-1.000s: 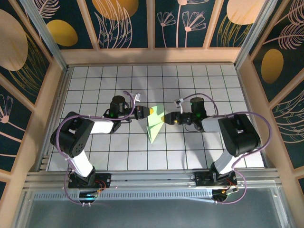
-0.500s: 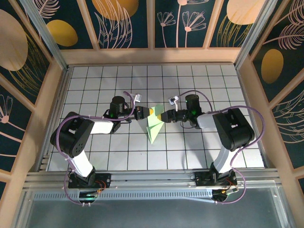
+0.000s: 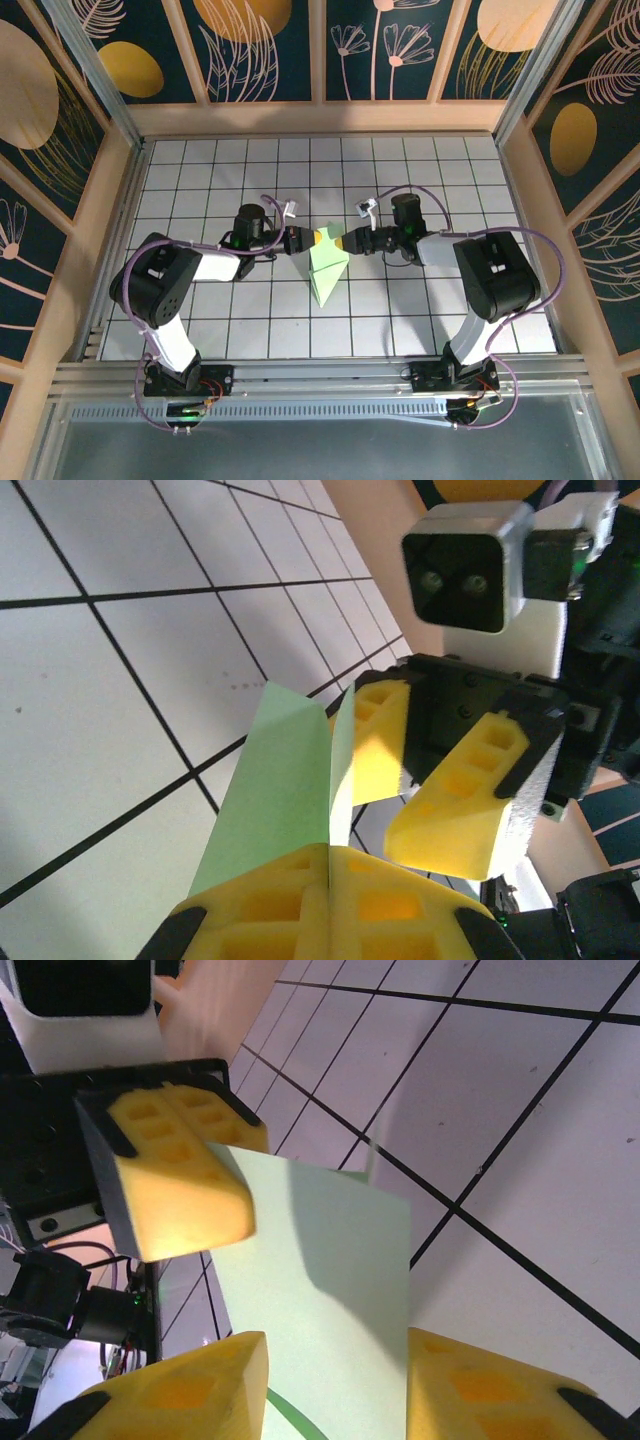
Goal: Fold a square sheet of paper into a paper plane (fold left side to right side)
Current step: Place the paper at the center of the table.
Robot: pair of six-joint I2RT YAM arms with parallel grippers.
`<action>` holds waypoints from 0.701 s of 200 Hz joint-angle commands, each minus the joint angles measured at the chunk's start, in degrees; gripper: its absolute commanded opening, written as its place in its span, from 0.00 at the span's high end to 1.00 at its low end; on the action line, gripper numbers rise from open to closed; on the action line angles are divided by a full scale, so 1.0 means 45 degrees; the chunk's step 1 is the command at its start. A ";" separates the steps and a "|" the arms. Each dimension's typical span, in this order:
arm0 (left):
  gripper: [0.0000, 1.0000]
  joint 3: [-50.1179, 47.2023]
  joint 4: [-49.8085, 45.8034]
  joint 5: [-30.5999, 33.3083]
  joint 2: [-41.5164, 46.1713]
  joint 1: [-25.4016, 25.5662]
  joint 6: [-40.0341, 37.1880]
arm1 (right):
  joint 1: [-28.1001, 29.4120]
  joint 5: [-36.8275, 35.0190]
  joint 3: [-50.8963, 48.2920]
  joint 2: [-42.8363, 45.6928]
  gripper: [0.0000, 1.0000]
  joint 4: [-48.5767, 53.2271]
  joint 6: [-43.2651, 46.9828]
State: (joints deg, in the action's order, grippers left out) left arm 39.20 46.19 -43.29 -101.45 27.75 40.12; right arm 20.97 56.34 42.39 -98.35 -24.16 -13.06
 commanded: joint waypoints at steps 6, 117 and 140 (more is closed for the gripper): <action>1.00 -0.0181 0.0170 -0.0032 -0.0336 -0.0014 -0.0341 | -0.0092 -0.0253 0.0422 0.0444 0.66 0.0625 0.0462; 0.45 -0.0415 -0.2196 0.2967 0.1557 -0.0014 -0.1651 | 0.0046 -0.1897 0.0677 0.0026 1.00 0.1410 -0.1494; 0.43 -0.0401 -0.3614 0.4411 0.2649 0.0058 -0.2326 | 0.0165 -0.2274 0.0866 -0.0040 1.00 0.1987 -0.2112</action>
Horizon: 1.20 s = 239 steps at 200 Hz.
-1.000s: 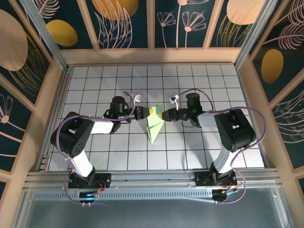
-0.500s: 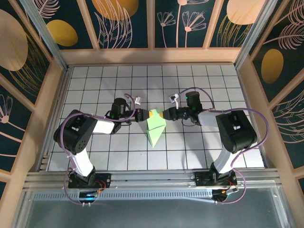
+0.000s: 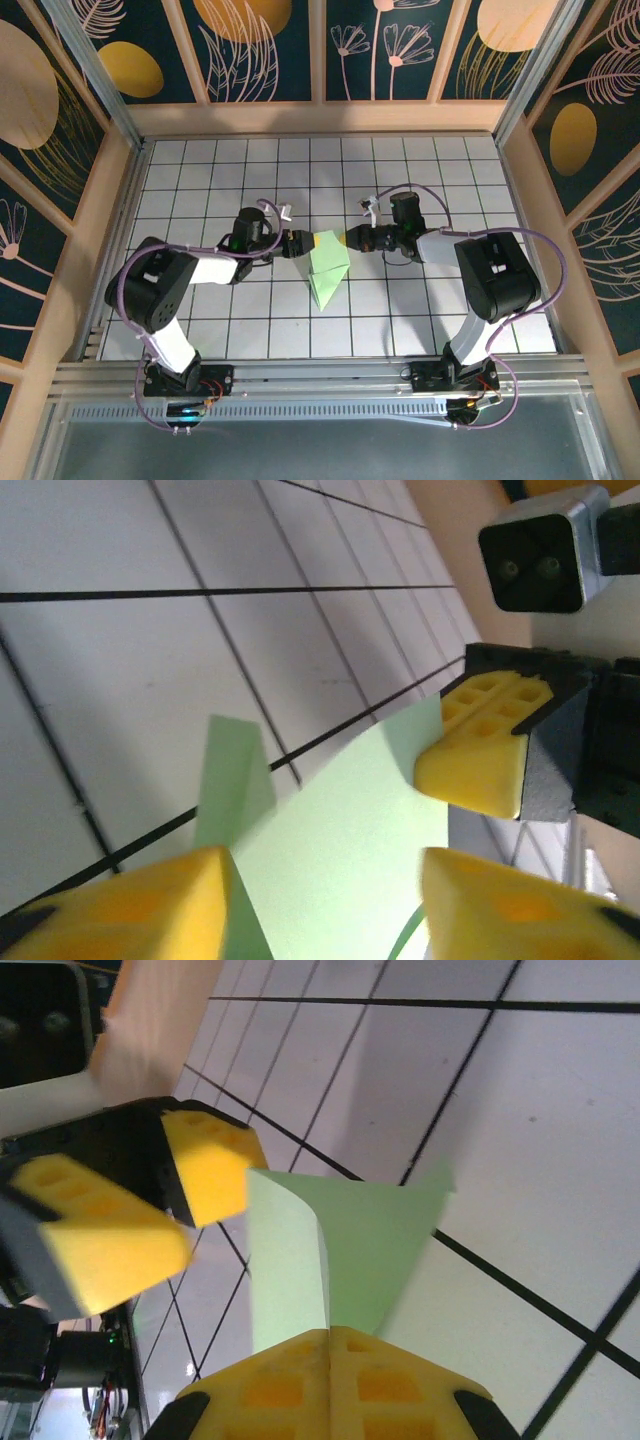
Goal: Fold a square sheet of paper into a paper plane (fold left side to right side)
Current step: Place the paper at the center of the table, then fold the wing for the fifth time at the center of the table.
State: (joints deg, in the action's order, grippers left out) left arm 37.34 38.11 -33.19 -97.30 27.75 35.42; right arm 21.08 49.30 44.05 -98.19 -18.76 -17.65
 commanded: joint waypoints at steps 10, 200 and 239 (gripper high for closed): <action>0.42 0.0002 -0.2352 0.2731 0.2274 0.0230 -0.1614 | 0.0193 -0.0928 0.0669 -0.0039 1.00 0.1234 -0.1244; 0.40 0.3573 -1.0792 1.2299 0.1462 0.8749 -0.1895 | -0.0025 -0.2303 0.2677 -0.0816 1.00 0.4854 -0.3499; 0.39 0.5192 -1.2686 1.4021 -0.0116 0.9504 -0.0722 | -0.0018 -0.2304 0.2715 -0.0913 1.00 0.4906 -0.3424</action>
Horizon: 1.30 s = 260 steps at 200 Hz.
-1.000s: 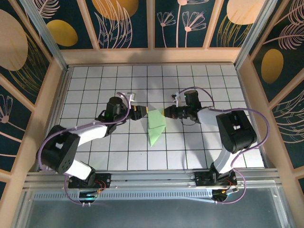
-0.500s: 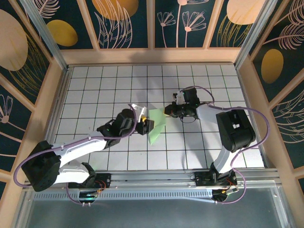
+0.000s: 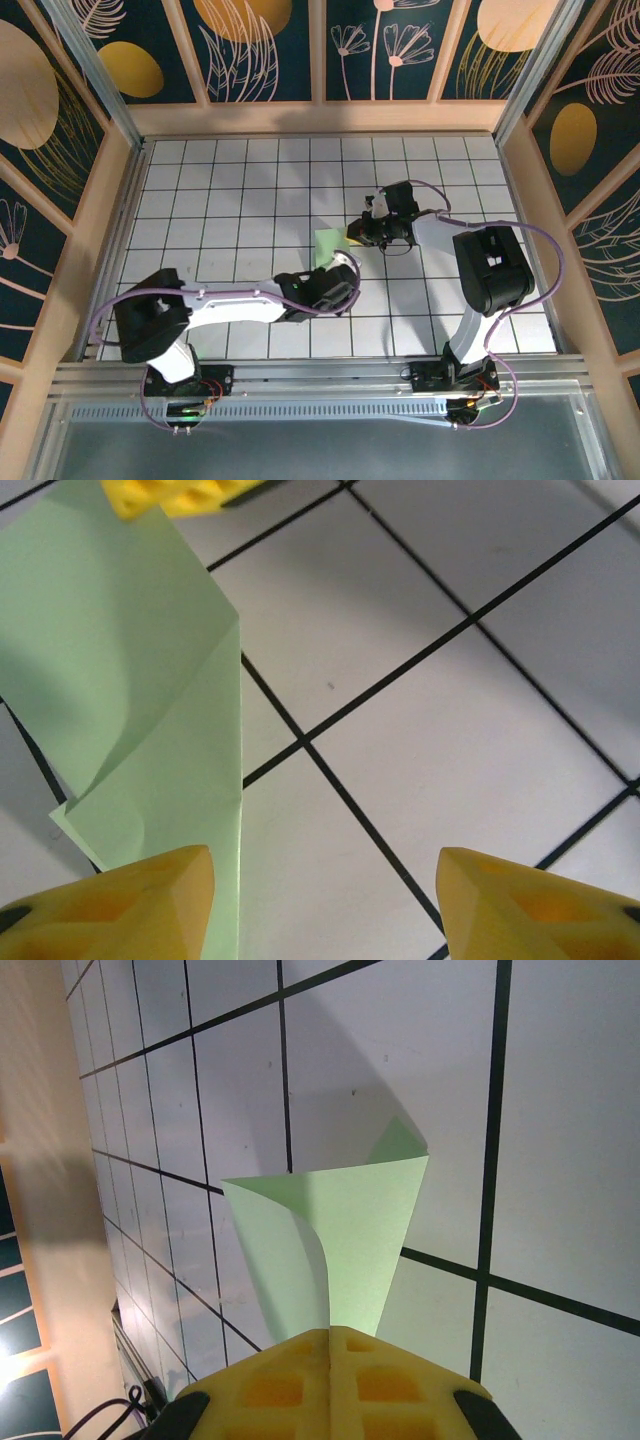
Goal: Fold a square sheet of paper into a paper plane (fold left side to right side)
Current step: Fold the wing for the fifth time at the center of the table.
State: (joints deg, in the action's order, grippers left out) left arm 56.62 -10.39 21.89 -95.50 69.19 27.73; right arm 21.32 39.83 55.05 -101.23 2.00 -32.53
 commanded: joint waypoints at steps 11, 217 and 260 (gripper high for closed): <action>0.39 0.1160 -0.2255 0.2043 -0.1144 0.0364 0.1168 | -0.0087 -0.0161 0.0296 -0.0266 1.00 0.0297 -0.0086; 0.57 0.2806 -0.4062 0.4023 -0.4205 0.0257 0.2112 | -0.0017 -0.0253 0.0327 -0.0445 1.00 0.0374 -0.0114; 0.67 0.2779 -0.4035 0.4052 -0.4311 0.0078 0.2113 | -0.0001 -0.0224 0.0309 -0.0504 1.00 0.0311 -0.0113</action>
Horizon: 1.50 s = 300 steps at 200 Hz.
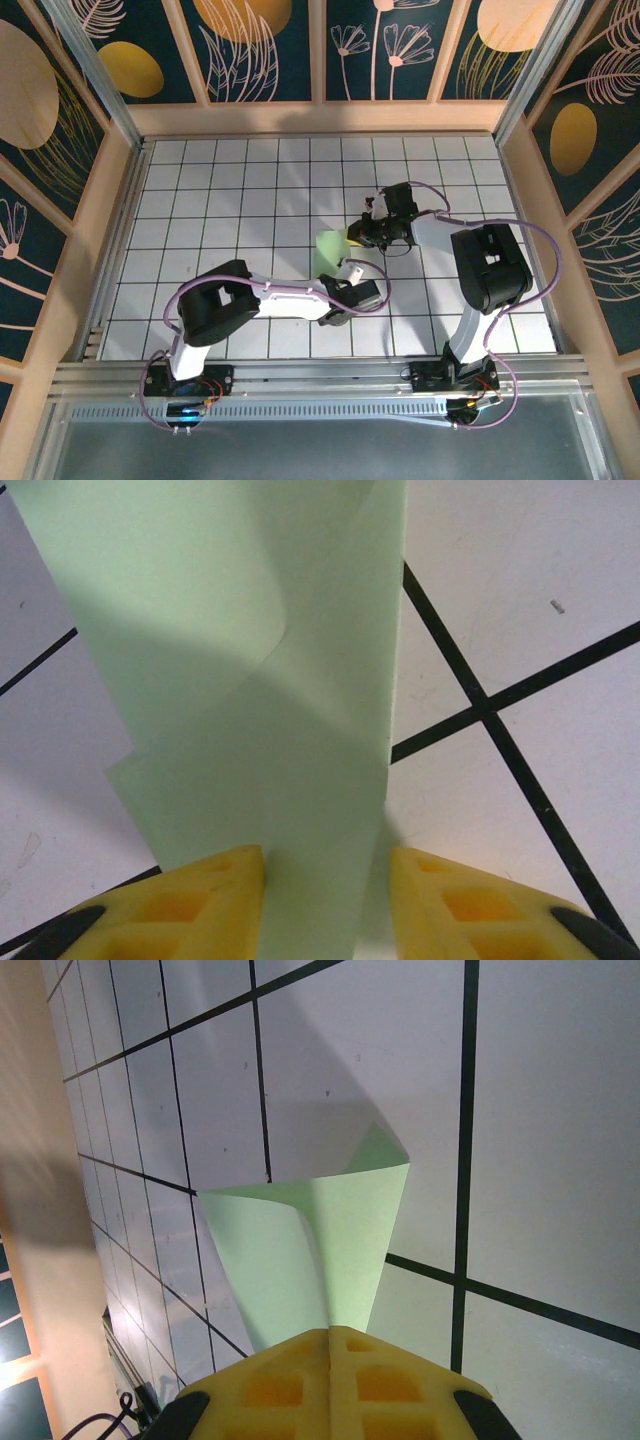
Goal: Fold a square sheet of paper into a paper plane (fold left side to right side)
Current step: Fold the wing for the fifth time at the center of the table.
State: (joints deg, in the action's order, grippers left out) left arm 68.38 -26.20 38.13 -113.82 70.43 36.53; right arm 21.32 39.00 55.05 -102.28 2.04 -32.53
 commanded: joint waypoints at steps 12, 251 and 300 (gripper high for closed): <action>0.69 0.0156 -0.0510 0.0513 -0.0241 -0.0224 0.0147 | -0.0009 -0.0015 0.0302 -0.0288 1.00 0.0306 -0.0114; 1.00 -0.0578 0.1484 -0.6366 0.1564 -0.2257 -0.0994 | -0.2396 -0.3171 -0.0753 0.2678 0.57 0.1814 0.2089; 1.00 -0.1227 0.3231 -0.8930 0.1861 -0.3302 -0.0061 | -0.2895 -0.3498 -0.2018 0.4010 0.52 0.1485 0.2580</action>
State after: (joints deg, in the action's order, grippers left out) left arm 65.43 -17.50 7.27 -107.28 57.98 33.52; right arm 8.29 25.02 48.73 -86.32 8.40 -23.27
